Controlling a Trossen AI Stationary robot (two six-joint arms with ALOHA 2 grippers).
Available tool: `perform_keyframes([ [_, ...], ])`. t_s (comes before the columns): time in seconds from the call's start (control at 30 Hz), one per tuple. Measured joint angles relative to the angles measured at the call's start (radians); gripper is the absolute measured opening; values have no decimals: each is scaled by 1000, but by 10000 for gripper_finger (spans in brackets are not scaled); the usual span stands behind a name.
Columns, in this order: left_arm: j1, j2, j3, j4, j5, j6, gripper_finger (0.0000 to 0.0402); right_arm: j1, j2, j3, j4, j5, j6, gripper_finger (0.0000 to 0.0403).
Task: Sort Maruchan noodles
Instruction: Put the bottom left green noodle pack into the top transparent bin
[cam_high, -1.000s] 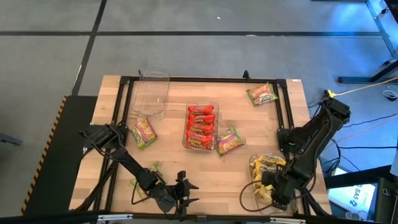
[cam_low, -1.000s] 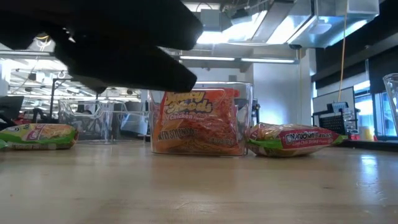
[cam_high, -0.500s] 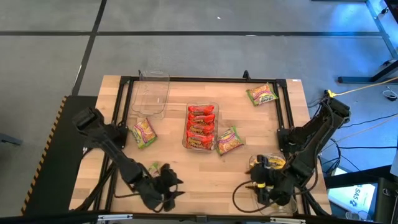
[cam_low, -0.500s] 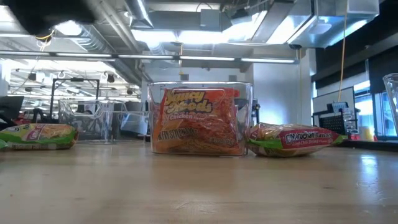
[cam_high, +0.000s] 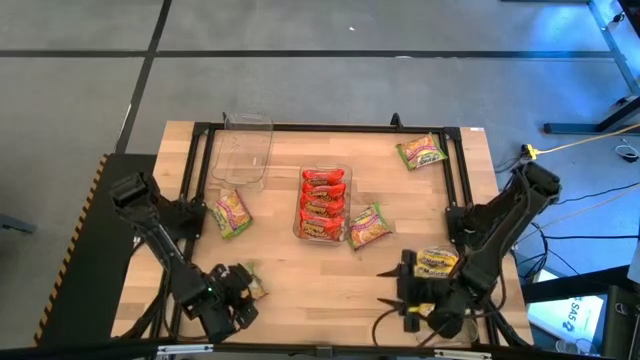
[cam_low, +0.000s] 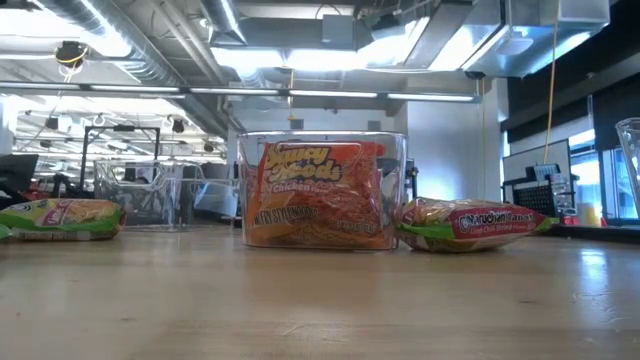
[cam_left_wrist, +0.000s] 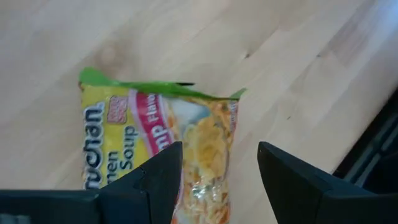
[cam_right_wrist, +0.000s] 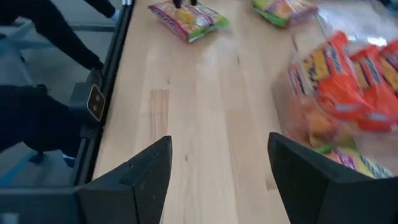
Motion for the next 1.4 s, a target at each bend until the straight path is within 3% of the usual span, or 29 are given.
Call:
perform_keyframes([
  [0.13,0,0,0,11,-1,4,204,-21,58,0,100,-12,-108,237],
  [0.6,60,109,1,162,45,235,204,-147,159,-1,170,-178,-137,237],
  [0.97,149,127,0,497,-22,707,204,-144,158,0,178,-160,-142,237],
  [1.1,176,120,2,564,-26,807,204,-144,158,0,209,-160,-159,237],
  [1.2,167,89,12,569,-31,792,204,-144,165,0,245,-161,-187,237],
  [1.4,78,70,12,559,-26,588,204,-145,213,0,367,-179,-222,237],
])
